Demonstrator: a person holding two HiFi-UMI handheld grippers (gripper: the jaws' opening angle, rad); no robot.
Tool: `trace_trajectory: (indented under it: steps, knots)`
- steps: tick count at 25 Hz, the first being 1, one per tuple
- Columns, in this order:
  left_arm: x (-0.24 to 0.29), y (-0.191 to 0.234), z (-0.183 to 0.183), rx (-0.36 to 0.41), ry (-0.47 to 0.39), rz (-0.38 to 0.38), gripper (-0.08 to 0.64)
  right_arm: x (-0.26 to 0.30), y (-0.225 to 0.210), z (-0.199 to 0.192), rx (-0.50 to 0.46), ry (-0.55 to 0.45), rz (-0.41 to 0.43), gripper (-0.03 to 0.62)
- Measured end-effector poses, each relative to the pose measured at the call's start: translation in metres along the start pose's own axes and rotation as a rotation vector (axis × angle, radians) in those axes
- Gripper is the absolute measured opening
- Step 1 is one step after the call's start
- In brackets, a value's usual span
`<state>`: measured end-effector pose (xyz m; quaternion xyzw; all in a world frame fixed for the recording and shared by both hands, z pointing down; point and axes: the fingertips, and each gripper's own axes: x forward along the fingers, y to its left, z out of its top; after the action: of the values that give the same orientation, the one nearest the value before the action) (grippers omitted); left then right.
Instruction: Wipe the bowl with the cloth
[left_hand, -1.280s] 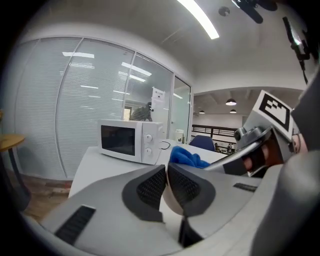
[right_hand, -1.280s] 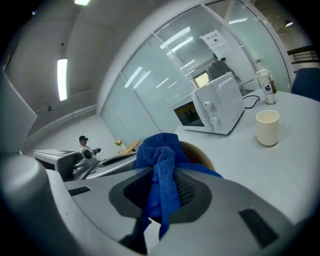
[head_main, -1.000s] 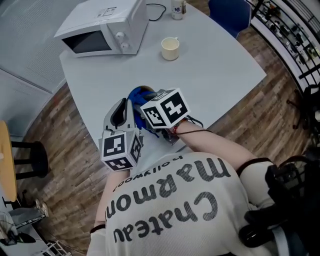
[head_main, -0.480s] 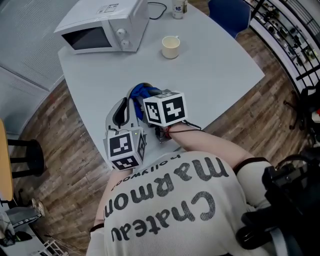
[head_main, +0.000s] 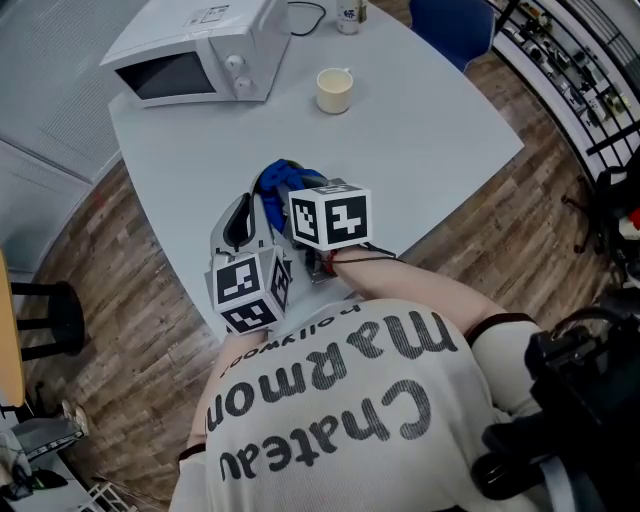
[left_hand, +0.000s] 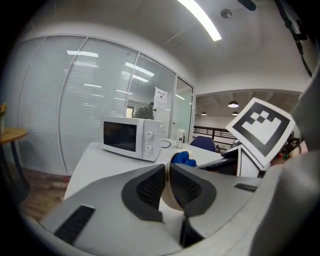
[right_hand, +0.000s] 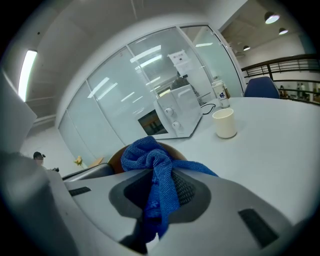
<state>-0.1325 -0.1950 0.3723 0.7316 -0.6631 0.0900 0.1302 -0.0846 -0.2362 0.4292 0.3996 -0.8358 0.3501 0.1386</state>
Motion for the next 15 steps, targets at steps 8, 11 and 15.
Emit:
trace_trajectory:
  steps: [8,11,15]
  knots:
    - [0.0,0.002,-0.005,-0.084,0.007,0.003,0.032,-0.01,-0.008,0.008,0.048,-0.07,-0.028,0.069]
    - [-0.001,0.013,-0.008,-0.139,0.011,0.033,0.032,-0.012,-0.016,0.013,0.084,-0.1,-0.05,0.069]
    - [-0.006,0.036,-0.017,-0.241,0.022,0.073,0.023,-0.017,-0.054,0.017,0.229,-0.124,-0.103,0.069]
